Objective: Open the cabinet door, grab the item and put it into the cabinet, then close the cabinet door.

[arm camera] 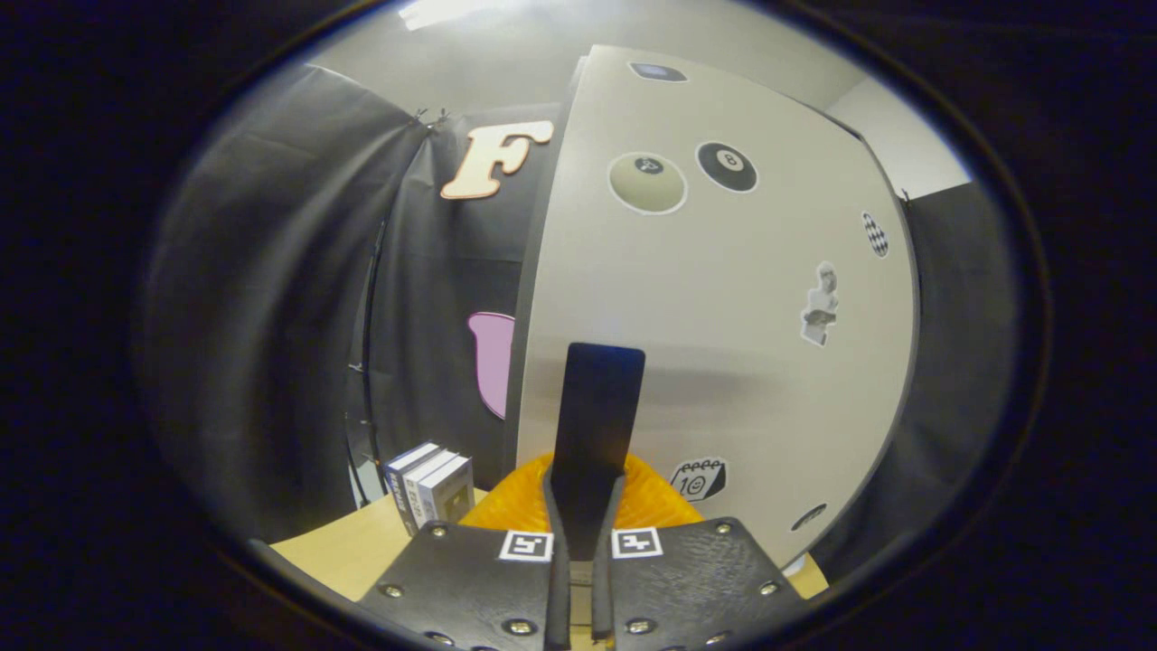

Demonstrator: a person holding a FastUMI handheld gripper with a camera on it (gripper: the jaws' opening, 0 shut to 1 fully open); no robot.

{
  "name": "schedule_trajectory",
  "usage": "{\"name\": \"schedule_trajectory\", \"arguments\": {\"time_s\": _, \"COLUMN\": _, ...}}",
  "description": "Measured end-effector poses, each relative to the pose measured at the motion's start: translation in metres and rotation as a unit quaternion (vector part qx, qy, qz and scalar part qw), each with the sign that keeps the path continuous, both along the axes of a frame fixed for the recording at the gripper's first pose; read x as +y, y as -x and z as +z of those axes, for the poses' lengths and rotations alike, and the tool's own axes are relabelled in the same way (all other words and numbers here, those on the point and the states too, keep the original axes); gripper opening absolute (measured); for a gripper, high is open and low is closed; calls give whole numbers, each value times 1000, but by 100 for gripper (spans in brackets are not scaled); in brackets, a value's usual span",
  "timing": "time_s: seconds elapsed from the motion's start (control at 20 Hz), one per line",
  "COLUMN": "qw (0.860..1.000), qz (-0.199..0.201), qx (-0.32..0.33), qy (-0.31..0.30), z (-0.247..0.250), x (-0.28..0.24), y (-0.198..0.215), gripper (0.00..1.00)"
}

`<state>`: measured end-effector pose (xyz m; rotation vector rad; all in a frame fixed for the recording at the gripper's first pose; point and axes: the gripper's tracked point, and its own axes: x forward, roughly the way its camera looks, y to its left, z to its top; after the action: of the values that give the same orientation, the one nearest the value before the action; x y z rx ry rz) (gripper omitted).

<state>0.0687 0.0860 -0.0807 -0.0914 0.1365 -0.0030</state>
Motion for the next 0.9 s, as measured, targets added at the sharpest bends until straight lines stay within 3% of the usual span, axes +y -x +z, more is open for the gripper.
{"name": "schedule_trajectory", "arguments": {"time_s": 0.9, "qw": 998, "qz": 48, "qx": 31, "qy": -22, "z": 6, "x": -16, "y": 59, "gripper": 10}}
